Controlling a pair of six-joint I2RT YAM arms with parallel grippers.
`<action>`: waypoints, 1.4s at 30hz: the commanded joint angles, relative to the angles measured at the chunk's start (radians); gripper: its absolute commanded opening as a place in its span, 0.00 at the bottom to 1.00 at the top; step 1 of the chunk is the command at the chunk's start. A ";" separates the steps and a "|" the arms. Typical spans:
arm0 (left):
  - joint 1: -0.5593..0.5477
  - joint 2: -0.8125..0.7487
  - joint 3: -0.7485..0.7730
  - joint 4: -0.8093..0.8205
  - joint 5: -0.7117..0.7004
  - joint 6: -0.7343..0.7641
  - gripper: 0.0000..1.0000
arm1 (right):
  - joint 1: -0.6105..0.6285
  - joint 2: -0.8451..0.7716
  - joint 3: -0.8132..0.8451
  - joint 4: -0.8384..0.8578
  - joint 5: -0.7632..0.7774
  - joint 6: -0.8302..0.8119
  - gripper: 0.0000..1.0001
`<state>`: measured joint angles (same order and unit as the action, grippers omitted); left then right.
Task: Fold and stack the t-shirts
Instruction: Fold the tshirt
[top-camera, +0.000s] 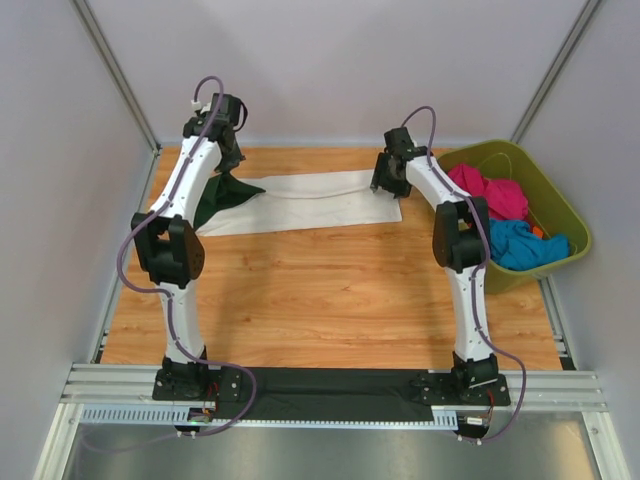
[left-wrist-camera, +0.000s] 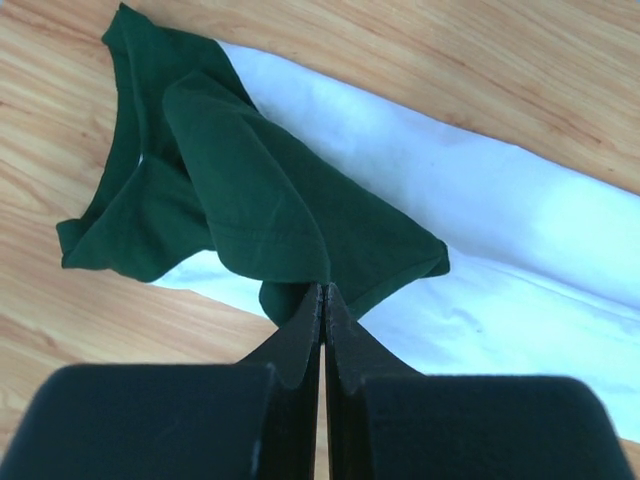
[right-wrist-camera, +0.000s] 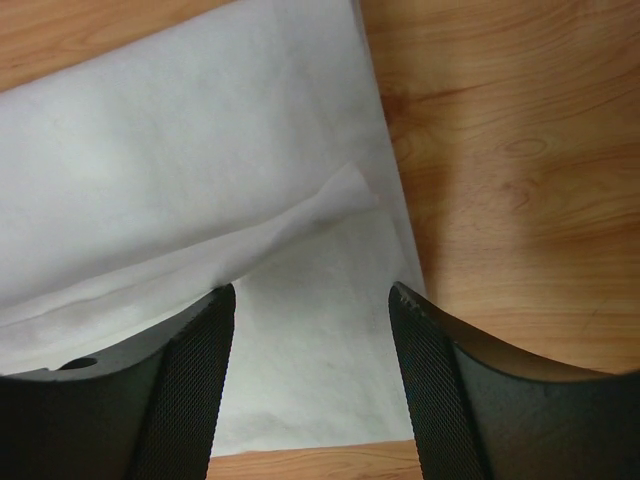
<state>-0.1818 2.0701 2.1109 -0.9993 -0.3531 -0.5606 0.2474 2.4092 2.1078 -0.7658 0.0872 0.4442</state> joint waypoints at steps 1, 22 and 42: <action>-0.004 0.030 0.075 -0.021 -0.056 -0.036 0.00 | -0.008 0.005 0.001 0.014 -0.004 0.024 0.64; 0.068 0.226 0.271 0.186 -0.067 -0.065 0.00 | -0.010 -0.001 -0.017 0.016 -0.004 -0.007 0.64; 0.074 0.306 0.225 0.430 -0.132 -0.071 0.00 | -0.011 -0.082 -0.126 0.365 -0.342 0.016 0.56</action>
<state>-0.1123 2.3577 2.3417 -0.6521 -0.4545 -0.6239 0.2325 2.3878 2.0003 -0.5636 -0.1024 0.4438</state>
